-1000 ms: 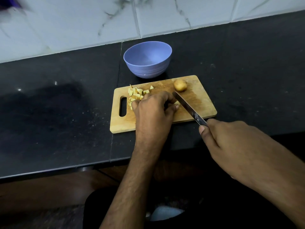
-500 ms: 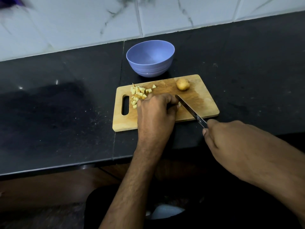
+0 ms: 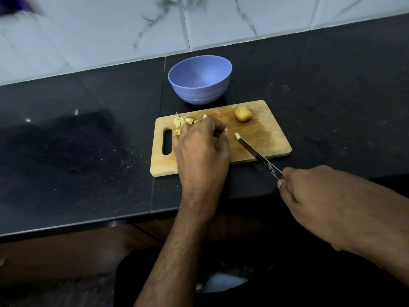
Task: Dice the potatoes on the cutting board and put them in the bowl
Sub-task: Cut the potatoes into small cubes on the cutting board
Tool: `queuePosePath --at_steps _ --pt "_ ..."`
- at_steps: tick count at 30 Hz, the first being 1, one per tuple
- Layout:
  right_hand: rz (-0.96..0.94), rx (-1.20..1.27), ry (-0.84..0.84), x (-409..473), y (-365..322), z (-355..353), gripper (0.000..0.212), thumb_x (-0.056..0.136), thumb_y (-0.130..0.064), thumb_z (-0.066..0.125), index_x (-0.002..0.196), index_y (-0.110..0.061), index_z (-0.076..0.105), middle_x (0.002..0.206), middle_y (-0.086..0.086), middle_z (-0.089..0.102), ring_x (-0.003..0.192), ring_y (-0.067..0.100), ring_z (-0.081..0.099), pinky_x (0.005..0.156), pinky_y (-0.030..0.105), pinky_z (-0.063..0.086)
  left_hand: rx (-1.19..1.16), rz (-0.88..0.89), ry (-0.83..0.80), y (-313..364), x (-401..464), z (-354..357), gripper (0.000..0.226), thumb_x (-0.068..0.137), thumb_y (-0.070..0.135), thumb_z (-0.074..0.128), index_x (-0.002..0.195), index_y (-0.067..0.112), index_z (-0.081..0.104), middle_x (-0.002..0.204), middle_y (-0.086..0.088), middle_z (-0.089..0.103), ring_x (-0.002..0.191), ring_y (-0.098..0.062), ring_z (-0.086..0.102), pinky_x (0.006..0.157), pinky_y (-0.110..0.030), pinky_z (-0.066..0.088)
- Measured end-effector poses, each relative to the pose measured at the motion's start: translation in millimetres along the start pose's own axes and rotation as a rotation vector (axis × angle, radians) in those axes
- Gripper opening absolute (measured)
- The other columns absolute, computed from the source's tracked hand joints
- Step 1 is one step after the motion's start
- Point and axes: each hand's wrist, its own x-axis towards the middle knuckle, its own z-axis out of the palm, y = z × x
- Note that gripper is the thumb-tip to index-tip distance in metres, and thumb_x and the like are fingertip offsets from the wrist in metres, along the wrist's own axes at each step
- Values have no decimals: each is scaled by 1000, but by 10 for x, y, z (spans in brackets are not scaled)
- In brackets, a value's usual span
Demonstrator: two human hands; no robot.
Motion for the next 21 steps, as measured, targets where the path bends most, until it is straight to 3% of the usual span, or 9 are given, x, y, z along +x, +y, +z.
queuePosePath --at_steps 4,6,10,18,21 --pt "-12 52 -46 -35 22 -53 32 104 -37 38 74 -26 30 71 -7 47 59 4 45 54 22 36 -73 -34 -55 -38 6 0 9 89 22 73 93 30 72 86 19 69 91 -10 62 92 -46 50" --pt "-25 91 -23 -85 19 -68 32 104 -42 32 75 -29 31 73 -6 52 62 5 51 54 22 38 -9 -6 -70 -10 9 -8 15 93 20 68 100 32 73 98 19 70 102 -5 55 99 -37 39" --pt "-34 129 84 -151 23 -47 37 103 -49 21 74 -30 35 69 -5 54 58 6 54 56 23 43 35 1 -119 -5 7 -17 18 94 20 64 104 34 70 101 21 66 103 0 45 92 -29 21" --pt "-52 181 209 -112 3 -74 34 101 -51 19 77 -32 35 66 -6 52 54 5 50 47 21 29 -85 -50 -101 -17 7 -15 11 90 27 74 93 37 69 91 23 69 99 -5 61 106 -47 37" --pt "-52 175 198 -102 -3 -71 35 101 -51 18 78 -32 36 65 -6 51 54 5 49 48 21 29 -48 -37 -96 -3 7 -15 8 90 29 73 93 35 70 89 22 68 97 -5 60 104 -42 34"
